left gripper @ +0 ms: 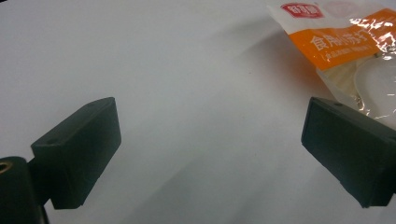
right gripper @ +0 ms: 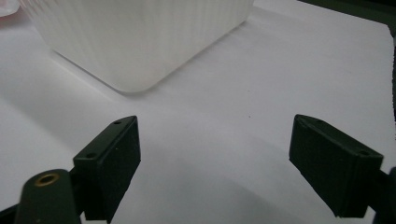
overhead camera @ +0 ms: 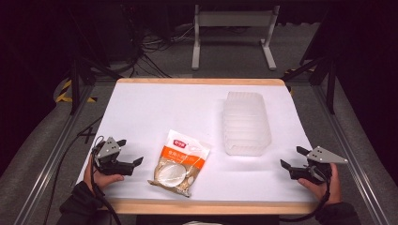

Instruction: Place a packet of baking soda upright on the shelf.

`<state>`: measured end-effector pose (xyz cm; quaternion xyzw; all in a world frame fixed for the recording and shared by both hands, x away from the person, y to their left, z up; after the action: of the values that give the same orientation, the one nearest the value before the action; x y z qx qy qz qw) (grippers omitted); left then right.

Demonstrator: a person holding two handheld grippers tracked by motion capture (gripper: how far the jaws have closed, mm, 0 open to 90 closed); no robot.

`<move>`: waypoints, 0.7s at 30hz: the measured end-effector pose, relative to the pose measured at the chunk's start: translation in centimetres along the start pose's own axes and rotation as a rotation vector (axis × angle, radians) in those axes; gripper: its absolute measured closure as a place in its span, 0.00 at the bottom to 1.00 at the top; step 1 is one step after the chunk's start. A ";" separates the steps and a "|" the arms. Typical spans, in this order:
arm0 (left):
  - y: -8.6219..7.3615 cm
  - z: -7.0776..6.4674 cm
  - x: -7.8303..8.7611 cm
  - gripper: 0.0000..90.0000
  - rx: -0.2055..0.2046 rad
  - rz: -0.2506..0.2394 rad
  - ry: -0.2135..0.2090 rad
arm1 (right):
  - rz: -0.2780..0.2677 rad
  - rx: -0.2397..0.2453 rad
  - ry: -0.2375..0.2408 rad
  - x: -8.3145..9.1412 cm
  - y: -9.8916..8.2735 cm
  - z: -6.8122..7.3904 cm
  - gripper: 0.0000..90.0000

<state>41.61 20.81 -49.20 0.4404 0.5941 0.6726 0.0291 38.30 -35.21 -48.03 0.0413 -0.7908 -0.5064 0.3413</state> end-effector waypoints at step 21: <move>-0.9 -1.4 -0.1 0.05 -0.048 0.070 0.028 | 0.080 0.135 0.358 0.3 6.0 11.6 0.32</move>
<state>40.39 19.90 -49.87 0.4505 0.5623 0.6934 0.0077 33.01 -23.48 -45.86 0.1221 -0.7506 -0.4226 0.4930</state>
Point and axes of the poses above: each handheld gripper's, and its own axes: x roughly backward along the jaws, y roughly out of its top, z roughly to its left, the point moved 8 cm from there along -x, roughly forward along the jaws, and after that the axes turned 10 degrees about x, right-handed, at the moved point
